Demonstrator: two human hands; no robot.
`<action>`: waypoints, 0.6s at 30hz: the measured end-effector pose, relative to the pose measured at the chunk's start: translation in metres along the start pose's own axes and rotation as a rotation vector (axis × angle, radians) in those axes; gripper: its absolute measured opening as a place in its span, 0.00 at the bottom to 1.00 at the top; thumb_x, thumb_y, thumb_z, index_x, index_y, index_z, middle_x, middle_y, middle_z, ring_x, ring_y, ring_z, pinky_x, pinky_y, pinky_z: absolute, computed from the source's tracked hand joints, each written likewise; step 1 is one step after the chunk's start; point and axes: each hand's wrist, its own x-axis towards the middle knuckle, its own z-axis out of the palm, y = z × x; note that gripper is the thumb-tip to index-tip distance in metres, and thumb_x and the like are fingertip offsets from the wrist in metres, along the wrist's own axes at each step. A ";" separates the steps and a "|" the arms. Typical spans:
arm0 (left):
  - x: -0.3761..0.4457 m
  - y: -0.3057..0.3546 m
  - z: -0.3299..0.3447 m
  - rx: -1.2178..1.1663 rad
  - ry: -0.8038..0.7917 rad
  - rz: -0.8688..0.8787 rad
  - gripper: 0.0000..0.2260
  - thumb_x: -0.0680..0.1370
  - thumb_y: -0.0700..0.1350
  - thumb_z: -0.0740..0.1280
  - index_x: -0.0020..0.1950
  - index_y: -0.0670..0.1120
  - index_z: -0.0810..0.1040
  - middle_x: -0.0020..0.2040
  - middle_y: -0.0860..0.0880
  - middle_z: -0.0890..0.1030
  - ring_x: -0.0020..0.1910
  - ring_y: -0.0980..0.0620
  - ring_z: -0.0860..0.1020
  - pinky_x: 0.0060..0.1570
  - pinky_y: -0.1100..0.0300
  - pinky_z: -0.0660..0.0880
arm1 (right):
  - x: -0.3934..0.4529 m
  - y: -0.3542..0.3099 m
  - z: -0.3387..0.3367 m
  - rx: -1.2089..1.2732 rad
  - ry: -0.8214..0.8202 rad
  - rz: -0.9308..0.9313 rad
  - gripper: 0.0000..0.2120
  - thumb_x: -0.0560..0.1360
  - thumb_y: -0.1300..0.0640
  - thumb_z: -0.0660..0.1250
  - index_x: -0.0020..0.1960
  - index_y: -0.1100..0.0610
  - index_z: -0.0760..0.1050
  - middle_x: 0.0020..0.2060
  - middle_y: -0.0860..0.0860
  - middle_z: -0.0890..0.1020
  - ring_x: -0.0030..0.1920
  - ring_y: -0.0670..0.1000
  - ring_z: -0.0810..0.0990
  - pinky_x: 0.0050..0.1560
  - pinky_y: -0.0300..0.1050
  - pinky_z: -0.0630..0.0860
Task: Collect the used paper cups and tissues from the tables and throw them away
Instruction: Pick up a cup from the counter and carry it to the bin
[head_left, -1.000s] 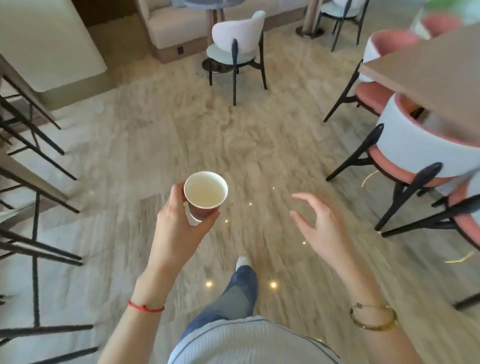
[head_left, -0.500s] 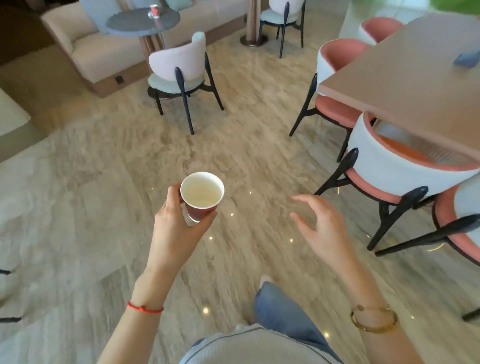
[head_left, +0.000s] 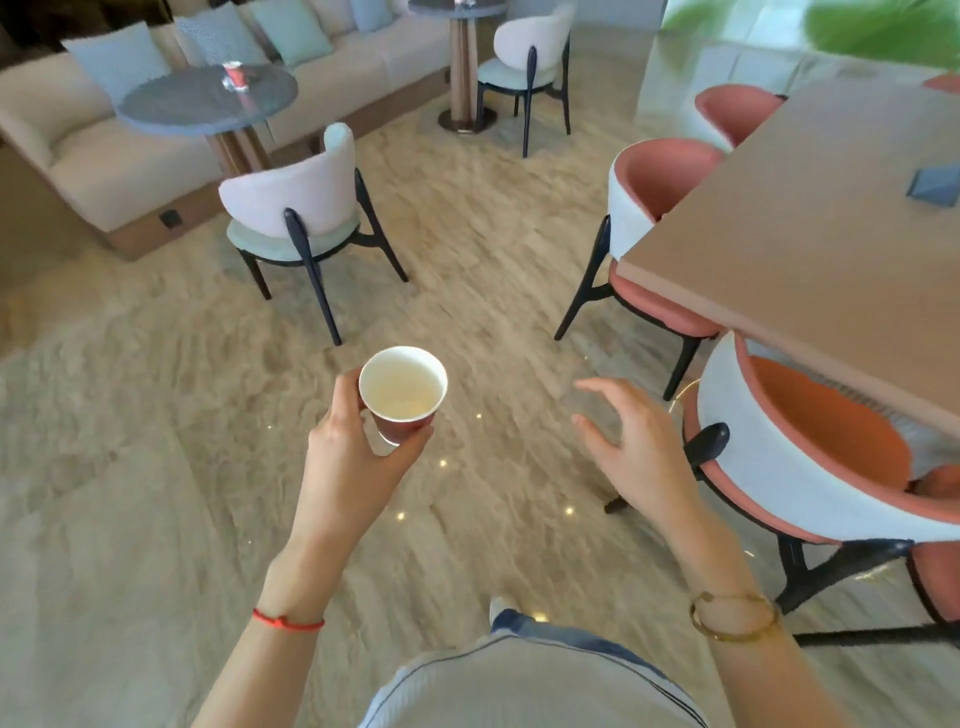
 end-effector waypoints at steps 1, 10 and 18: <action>0.023 0.000 0.007 0.000 0.006 -0.007 0.27 0.68 0.53 0.78 0.61 0.51 0.69 0.49 0.65 0.76 0.46 0.60 0.77 0.41 0.79 0.67 | 0.026 0.003 0.000 -0.007 0.008 -0.007 0.15 0.77 0.53 0.67 0.63 0.52 0.74 0.58 0.46 0.79 0.60 0.47 0.75 0.61 0.43 0.71; 0.207 -0.044 0.069 -0.012 0.004 -0.068 0.28 0.67 0.52 0.78 0.62 0.50 0.69 0.50 0.64 0.76 0.48 0.57 0.78 0.41 0.76 0.69 | 0.219 0.039 0.039 -0.037 -0.064 0.008 0.16 0.77 0.52 0.66 0.64 0.51 0.73 0.60 0.45 0.78 0.63 0.47 0.74 0.63 0.37 0.66; 0.425 -0.083 0.119 0.019 -0.006 0.018 0.27 0.68 0.51 0.78 0.60 0.47 0.70 0.51 0.57 0.78 0.47 0.56 0.78 0.40 0.75 0.69 | 0.438 0.056 0.080 -0.009 -0.020 -0.002 0.17 0.76 0.53 0.68 0.64 0.53 0.74 0.59 0.46 0.79 0.62 0.46 0.75 0.64 0.39 0.69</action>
